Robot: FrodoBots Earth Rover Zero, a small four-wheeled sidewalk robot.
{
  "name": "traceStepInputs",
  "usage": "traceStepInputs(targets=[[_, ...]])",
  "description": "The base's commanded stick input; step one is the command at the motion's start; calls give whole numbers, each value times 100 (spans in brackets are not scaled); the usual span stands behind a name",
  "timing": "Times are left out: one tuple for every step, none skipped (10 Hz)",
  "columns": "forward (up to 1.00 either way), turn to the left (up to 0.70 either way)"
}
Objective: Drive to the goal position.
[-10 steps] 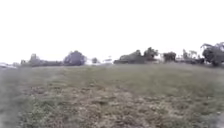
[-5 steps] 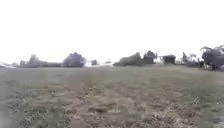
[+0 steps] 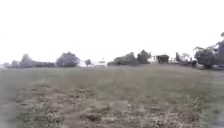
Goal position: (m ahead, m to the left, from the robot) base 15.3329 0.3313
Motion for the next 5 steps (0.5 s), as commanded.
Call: traceStepInputs(targets=[[50, -10], [50, -11], [50, -12], [50, -12], [50, -4]])
